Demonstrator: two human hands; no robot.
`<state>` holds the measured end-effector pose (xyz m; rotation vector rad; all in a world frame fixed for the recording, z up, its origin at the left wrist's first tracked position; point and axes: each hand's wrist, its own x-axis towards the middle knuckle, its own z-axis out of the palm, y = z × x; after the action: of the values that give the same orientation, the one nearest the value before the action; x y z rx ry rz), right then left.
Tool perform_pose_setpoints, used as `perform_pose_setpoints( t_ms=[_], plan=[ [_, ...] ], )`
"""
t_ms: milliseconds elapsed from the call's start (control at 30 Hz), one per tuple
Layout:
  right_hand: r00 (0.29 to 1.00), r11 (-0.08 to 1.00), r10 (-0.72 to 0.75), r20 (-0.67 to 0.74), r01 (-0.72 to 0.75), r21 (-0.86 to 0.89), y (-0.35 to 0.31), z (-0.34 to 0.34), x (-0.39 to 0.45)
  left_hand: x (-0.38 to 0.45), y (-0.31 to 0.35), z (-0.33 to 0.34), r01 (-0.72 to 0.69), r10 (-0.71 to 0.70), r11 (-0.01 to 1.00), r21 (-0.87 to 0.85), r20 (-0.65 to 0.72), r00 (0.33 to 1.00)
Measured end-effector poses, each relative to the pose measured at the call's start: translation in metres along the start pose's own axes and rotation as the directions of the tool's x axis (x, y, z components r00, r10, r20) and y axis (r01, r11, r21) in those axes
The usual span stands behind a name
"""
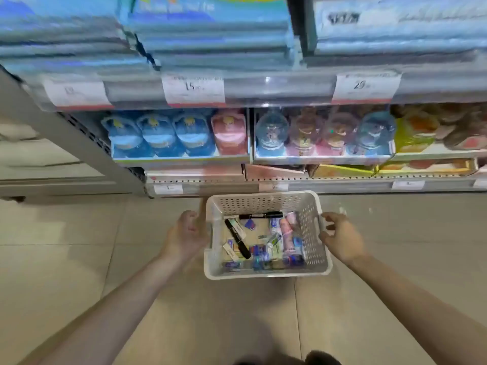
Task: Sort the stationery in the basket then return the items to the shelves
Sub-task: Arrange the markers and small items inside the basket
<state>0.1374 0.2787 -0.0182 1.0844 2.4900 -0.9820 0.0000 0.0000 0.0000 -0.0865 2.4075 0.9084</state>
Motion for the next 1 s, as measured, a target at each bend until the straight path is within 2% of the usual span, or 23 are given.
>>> perform_pose_setpoints(
  t_ms=[100, 200, 300, 467, 567, 667, 1000],
  plan=[
    [0.991, 0.982, -0.125, -0.05, 0.117, -0.146, 0.021, 0.03, 0.026, 0.025, -0.016, 0.029, -0.012, 0.012, 1.0, 0.021, -0.028, 1.0],
    [0.974, 0.962, -0.205, -0.091, 0.184, -0.202, 0.039, 0.056, 0.048, 0.045, -0.031, 0.053, -0.097, 0.098, 0.993, 0.066, -0.01, 0.995],
    [0.962, 0.961, -0.231, -0.143, 0.203, -0.187, 0.048, 0.07, 0.065, 0.065, -0.048, 0.065, -0.151, 0.152, 0.988, 0.032, -0.023, 0.988],
    [0.942, 0.956, -0.282, -0.184, 0.26, -0.136, 0.06, 0.083, 0.073, 0.086, -0.064, 0.085, -0.229, 0.238, 0.968, 0.1, -0.096, 0.966],
    [0.935, 0.95, -0.3, -0.189, 0.276, -0.143, 0.067, 0.085, 0.076, 0.092, -0.069, 0.093, -0.215, 0.238, 0.965, 0.151, -0.152, 0.959],
    [0.93, 0.949, -0.313, -0.19, 0.304, -0.079, 0.072, 0.086, 0.078, 0.095, -0.07, 0.098, -0.217, 0.244, 0.963, 0.163, -0.17, 0.955],
    [0.944, 0.961, -0.272, -0.187, 0.277, -0.002, 0.099, 0.072, 0.066, 0.071, -0.071, 0.119, -0.226, 0.244, 0.965, 0.13, -0.139, 0.96]
  ],
)
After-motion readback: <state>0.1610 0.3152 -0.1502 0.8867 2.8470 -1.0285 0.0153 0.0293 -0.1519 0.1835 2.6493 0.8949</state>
